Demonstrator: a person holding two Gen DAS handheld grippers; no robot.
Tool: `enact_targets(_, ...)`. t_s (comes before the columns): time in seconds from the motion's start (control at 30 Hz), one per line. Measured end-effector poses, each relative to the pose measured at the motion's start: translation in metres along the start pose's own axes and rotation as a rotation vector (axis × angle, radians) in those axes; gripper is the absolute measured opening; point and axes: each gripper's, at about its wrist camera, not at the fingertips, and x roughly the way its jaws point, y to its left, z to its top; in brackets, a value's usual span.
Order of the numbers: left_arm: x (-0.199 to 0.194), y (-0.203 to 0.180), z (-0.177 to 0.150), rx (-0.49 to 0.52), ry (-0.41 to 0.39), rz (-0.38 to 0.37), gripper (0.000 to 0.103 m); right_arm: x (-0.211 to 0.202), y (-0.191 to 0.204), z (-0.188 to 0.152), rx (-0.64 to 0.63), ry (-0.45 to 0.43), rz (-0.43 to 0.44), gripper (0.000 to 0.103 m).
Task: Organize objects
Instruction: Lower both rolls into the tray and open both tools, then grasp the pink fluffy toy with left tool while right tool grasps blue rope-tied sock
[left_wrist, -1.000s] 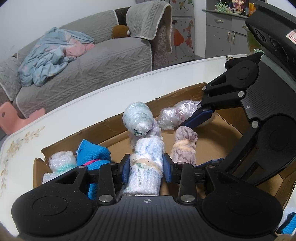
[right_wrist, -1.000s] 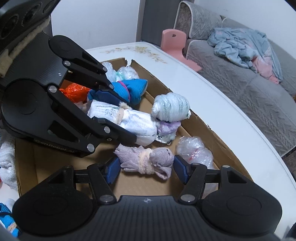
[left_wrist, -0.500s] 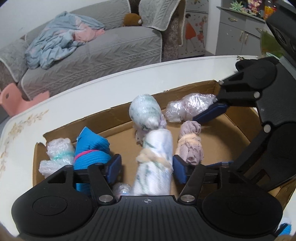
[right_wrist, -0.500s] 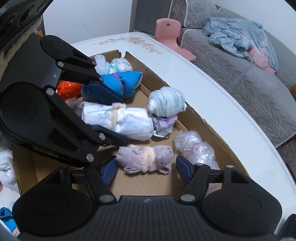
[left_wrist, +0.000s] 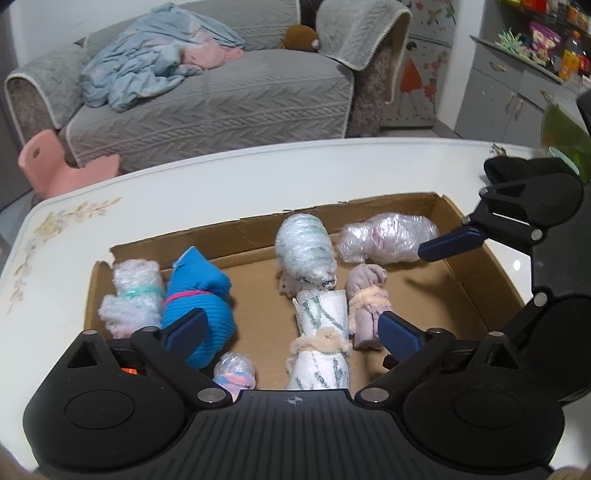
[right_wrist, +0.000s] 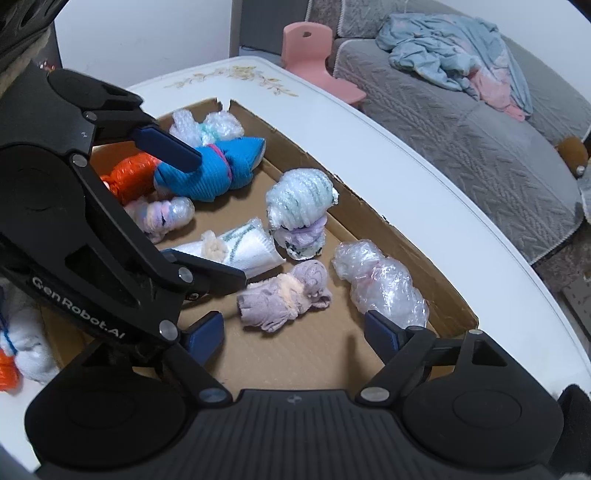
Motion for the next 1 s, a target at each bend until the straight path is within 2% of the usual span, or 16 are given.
enact_targets(0.17, -0.012, 0.001, 0.000, -0.061, 0.000, -0.018, 0.102, -0.010, 0.005, 0.000, 0.037, -0.011, -0.016, 0.082)
enact_targets(0.3, -0.021, -0.001, -0.003, -0.072, -0.009, -0.025, 0.102, -0.016, 0.009, -0.002, 0.060, -0.016, -0.022, 0.086)
enact_targets(0.4, -0.032, -0.003, -0.007, -0.075, -0.037, -0.013, 0.102, -0.022, 0.013, -0.005, 0.072, -0.030, -0.025, 0.092)
enact_targets(0.57, -0.051, -0.005, -0.017, -0.072, -0.084, 0.007, 0.102, -0.030, 0.025, -0.011, 0.100, -0.046, -0.036, 0.093)
enact_targets(0.8, -0.072, 0.004, -0.032, -0.112, -0.112, -0.018, 0.103, -0.044, 0.041, -0.021, 0.164, -0.079, -0.064, 0.096)
enact_targets(1.0, -0.101, 0.013, -0.050, -0.140, -0.159, -0.054, 0.103, -0.067, 0.054, -0.040, 0.244, -0.144, -0.093, 0.098)
